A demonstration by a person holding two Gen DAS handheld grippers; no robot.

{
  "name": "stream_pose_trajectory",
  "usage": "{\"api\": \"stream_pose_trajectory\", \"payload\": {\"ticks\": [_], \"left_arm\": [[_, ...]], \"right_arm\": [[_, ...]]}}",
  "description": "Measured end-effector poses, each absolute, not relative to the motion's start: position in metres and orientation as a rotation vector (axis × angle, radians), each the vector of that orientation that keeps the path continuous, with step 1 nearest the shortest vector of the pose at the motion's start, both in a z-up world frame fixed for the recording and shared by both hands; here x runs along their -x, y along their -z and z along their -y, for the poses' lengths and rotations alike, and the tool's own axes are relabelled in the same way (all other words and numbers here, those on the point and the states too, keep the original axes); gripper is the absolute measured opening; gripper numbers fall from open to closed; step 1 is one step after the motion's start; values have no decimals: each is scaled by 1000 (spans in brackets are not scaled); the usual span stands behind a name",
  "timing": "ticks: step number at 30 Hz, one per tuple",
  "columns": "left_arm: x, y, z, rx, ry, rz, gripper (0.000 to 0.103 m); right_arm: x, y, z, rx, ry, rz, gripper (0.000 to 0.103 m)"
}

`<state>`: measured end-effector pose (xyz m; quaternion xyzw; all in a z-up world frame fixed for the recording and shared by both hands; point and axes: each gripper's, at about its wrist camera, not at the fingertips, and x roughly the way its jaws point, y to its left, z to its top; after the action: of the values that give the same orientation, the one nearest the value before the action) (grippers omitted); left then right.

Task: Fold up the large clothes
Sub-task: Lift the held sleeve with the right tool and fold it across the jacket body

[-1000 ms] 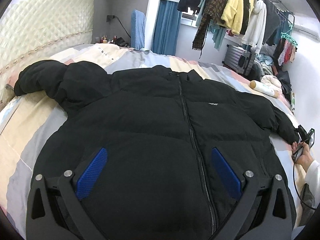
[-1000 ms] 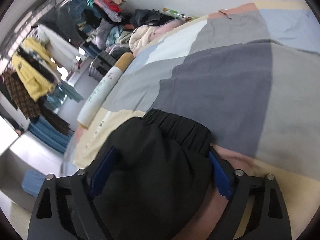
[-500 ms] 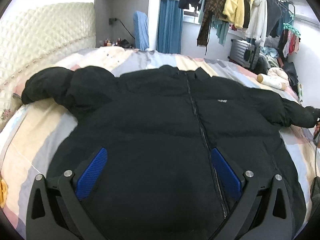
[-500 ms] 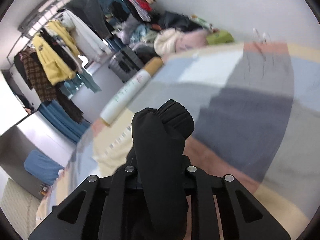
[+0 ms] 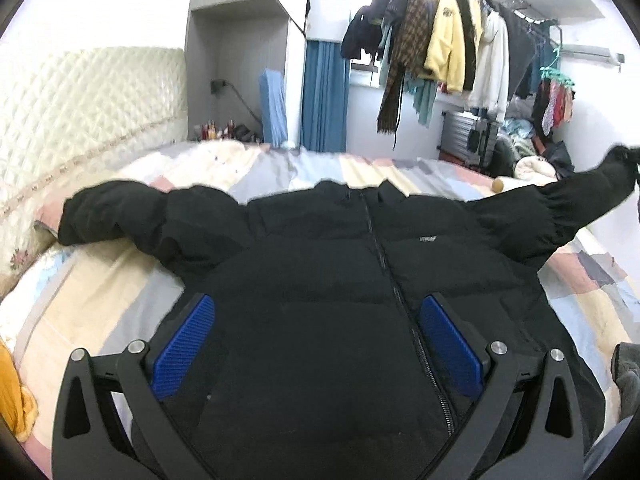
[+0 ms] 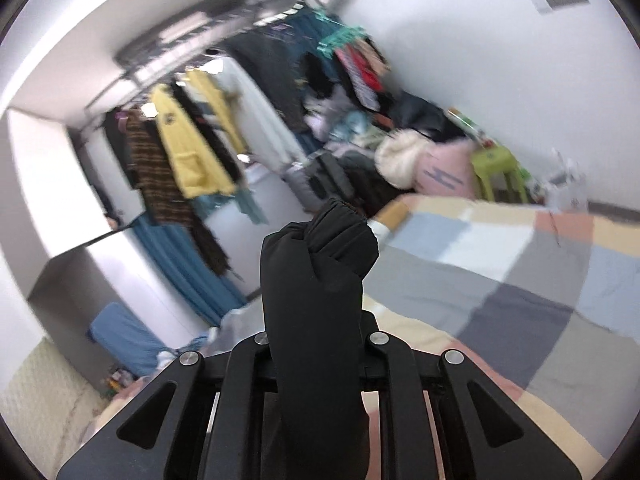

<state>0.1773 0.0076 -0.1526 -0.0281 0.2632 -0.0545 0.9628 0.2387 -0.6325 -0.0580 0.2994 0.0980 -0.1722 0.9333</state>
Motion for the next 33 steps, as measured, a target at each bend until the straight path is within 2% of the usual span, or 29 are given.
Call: {"api": "stream_pose_trajectory", "payload": {"ticks": [8, 14, 22, 33], "left_arm": [[-162, 141, -27, 83, 144, -478, 103], [-149, 138, -43, 84, 135, -443, 103], [-156, 137, -78, 120, 68, -423, 103], [-164, 146, -124, 201, 10, -461, 103]], "right_arm": [[-256, -46, 495, -363, 227, -174, 12], [-279, -70, 380, -239, 77, -178, 12], [-315, -42, 230, -129, -148, -249, 12], [-352, 85, 62, 16, -411, -455, 15]]}}
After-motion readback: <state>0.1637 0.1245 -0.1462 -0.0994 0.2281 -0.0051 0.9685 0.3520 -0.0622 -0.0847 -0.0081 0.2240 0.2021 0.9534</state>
